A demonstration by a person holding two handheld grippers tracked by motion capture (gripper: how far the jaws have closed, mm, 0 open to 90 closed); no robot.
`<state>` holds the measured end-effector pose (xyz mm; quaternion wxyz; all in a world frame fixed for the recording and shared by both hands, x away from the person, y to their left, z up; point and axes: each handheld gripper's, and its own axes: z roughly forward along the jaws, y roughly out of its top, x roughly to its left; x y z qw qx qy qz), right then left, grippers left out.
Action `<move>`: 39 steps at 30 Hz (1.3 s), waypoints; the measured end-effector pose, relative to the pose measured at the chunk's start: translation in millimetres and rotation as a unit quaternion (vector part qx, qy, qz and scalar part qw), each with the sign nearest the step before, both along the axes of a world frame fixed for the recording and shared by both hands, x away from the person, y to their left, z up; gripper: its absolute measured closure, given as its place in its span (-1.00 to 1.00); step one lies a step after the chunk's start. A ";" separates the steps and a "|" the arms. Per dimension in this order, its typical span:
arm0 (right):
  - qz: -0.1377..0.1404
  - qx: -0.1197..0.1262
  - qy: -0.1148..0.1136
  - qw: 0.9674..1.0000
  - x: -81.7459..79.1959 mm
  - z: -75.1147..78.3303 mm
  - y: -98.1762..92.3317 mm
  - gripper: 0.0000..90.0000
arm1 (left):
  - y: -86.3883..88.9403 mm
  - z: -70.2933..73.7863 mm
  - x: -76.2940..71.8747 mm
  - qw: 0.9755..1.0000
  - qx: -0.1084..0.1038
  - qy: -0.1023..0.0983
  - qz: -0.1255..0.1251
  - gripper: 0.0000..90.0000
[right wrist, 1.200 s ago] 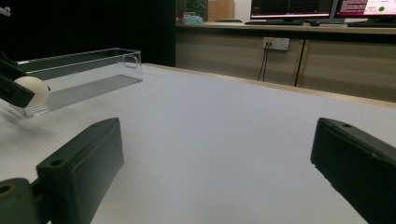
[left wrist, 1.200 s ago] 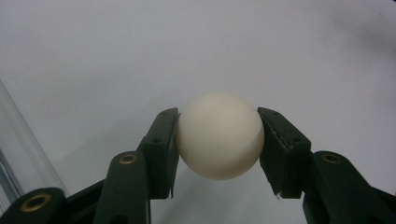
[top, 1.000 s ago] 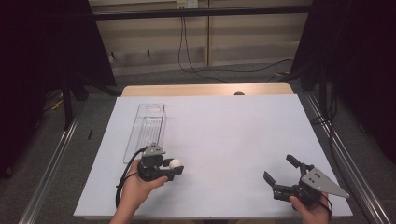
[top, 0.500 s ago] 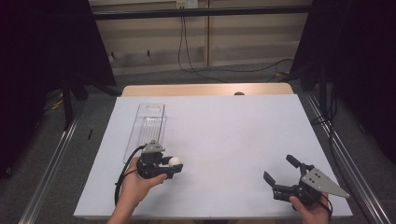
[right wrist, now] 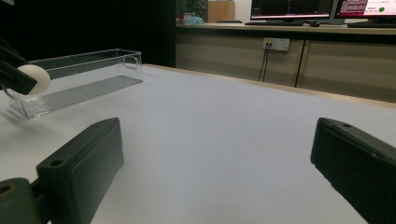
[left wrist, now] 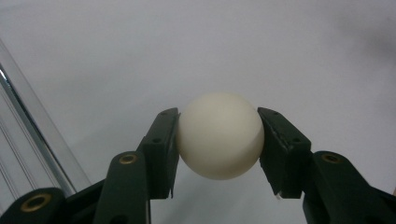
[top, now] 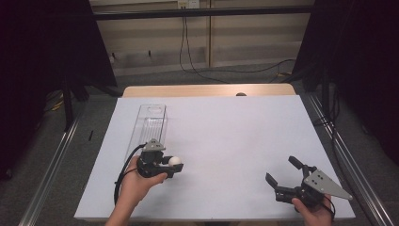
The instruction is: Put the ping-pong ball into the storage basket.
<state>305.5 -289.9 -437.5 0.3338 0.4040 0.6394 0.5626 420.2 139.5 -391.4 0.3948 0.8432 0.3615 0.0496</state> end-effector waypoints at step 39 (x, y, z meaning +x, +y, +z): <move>0.001 0.000 0.001 1.000 -0.2 0.2 -0.2 -0.95 | 6.6 23.1 14.1 1.000 0.012 0.003 0.006 0.14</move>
